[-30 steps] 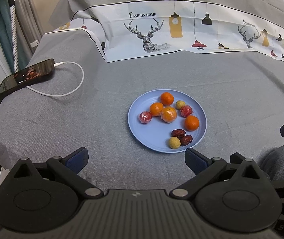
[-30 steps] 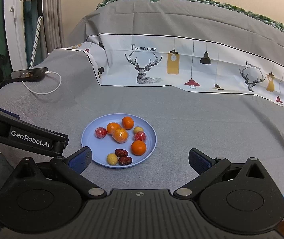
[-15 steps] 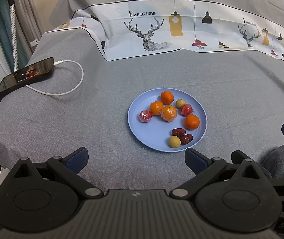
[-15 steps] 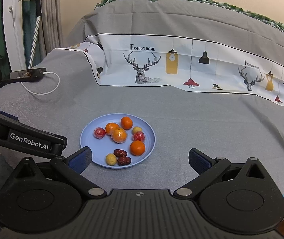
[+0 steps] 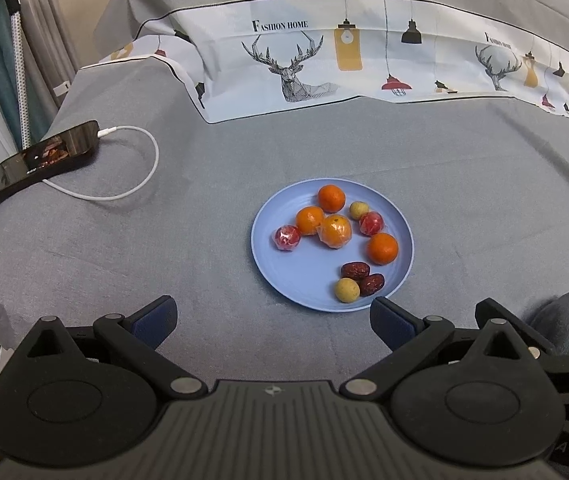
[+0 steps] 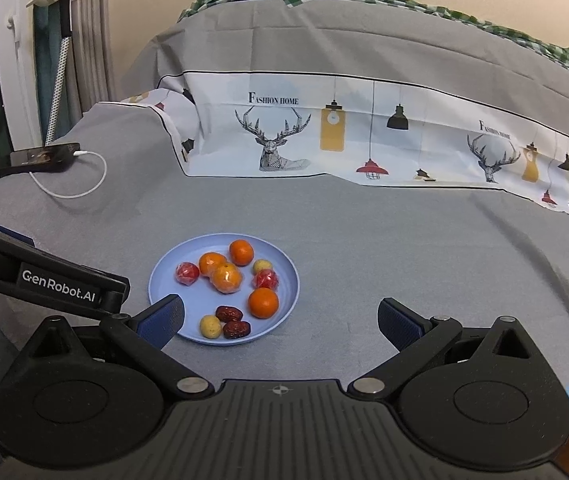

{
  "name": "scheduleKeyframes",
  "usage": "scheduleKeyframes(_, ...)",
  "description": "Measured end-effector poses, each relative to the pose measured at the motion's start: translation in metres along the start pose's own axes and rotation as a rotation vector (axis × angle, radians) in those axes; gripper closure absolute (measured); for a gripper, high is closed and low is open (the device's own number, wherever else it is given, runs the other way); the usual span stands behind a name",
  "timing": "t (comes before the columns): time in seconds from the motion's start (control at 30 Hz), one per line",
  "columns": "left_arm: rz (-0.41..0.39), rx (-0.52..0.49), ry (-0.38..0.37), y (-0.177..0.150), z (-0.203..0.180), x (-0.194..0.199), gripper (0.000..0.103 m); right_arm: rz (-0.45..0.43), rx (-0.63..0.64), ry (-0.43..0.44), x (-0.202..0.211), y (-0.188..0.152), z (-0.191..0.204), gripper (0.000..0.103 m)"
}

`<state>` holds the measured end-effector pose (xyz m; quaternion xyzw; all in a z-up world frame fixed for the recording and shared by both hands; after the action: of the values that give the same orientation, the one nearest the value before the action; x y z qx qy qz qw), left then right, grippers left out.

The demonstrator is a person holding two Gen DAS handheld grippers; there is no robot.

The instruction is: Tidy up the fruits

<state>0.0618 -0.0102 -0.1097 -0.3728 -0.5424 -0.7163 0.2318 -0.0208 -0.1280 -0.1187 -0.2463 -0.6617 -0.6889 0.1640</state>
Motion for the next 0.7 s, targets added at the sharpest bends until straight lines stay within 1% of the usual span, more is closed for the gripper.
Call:
scheduleKeyframes(0.23,-0.004,-0.012,0.004,0.0024,-0.0023,0.0,0.0,-0.011,0.008,0.003,0.0014,0.0015,0.0017,0.001)
scheduleKeyframes(0.7,-0.012,-0.01,0.013,0.0031,-0.0037,0.0038,0.0,-0.002,0.012,0.006,-0.0001,-0.0014,0.0028,0.001)
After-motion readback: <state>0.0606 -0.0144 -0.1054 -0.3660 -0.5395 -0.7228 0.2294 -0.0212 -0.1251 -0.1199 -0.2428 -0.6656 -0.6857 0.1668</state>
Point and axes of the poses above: each gripper's, at about its wrist camera, not at the fingertips, and x roughly against the way its jaws point, z to its left, y to its top, the point moved 8 cm from there along -x, roughly the way its jaws point
